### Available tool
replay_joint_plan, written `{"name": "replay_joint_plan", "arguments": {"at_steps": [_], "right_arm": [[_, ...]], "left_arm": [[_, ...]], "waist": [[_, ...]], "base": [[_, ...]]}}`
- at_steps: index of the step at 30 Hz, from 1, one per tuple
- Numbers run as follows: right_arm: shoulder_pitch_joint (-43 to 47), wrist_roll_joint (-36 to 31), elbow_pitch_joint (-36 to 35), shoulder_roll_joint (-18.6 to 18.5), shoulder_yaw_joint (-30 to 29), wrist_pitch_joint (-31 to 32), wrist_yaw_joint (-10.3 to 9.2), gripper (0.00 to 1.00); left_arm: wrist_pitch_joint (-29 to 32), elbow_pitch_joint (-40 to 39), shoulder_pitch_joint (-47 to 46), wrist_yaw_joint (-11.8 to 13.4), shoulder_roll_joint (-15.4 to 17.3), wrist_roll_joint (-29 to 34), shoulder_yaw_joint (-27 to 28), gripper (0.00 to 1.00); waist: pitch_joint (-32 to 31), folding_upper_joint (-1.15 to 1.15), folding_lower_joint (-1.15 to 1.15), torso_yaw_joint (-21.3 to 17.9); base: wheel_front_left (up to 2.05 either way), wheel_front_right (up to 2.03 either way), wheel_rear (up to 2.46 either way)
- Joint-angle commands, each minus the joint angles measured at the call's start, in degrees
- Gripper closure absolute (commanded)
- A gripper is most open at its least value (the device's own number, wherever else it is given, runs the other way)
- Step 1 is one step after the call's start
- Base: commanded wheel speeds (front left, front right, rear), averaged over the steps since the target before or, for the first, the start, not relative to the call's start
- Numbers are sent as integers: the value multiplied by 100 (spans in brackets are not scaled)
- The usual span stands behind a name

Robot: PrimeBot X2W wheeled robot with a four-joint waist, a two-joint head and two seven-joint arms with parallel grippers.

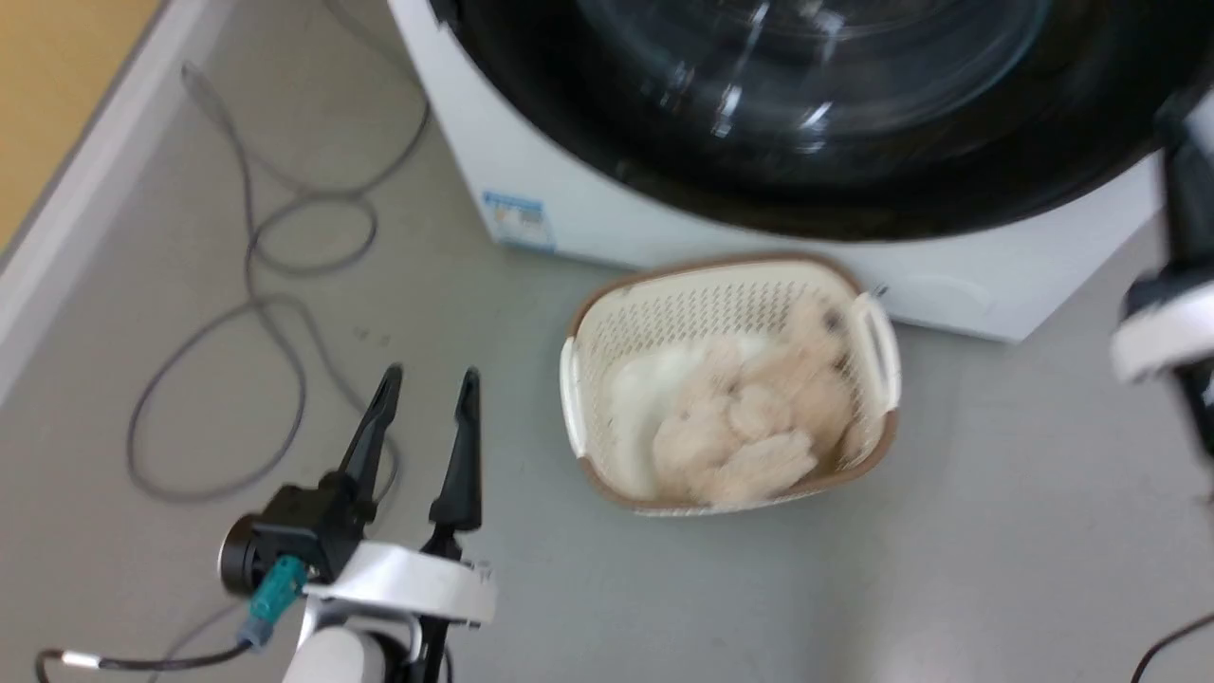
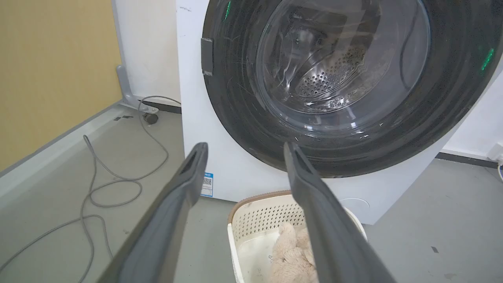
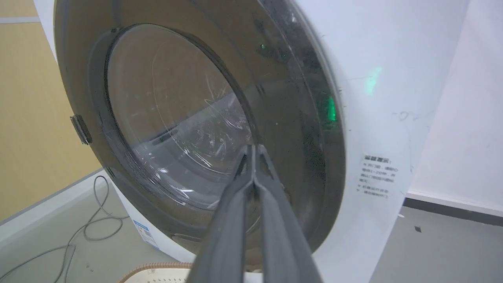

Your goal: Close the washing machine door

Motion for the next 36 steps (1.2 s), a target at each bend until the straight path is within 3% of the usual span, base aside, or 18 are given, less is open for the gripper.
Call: {"name": "replay_joint_plan", "arguments": {"at_steps": [1,5,16,27,28,29,36], "right_arm": [[276,6,-141,110,-20,-65,-4,100],[1000,-122,-560,346,-118,-147,-4,100],[2670,-629,-1608,1220,-600,-194,-4,100],[3622,-956,-1669,1665,-687,-197,-4,100],[3654,-997,-1652,1683,-720,-197,-4,58],[3679,-1064,-1634,1695,-746,-197,-4,0],[3749,-1245,-1596,1768,-795,-199,-4,0]], "left_arm": [[-25,53,114,50,0,124,55,0],[-25,104,304,143,0,191,241,0],[-25,186,735,-7,0,268,448,0],[-25,262,990,-18,0,389,384,0],[-25,280,1002,-29,1,406,390,0],[-25,294,1011,-39,1,420,399,0],[-25,336,1052,-21,12,568,451,0]], "waist": [[-435,0,0,-301],[-764,0,0,-555],[-1363,0,0,-953],[-1605,0,0,-1034],[-1616,0,0,-1037],[-1626,0,0,-1040],[-1662,0,0,-1034]], "base": [[0,0,0],[0,0,0],[0,0,0],[0,0,0],[0,0,0],[0,0,0],[0,0,0]]}}
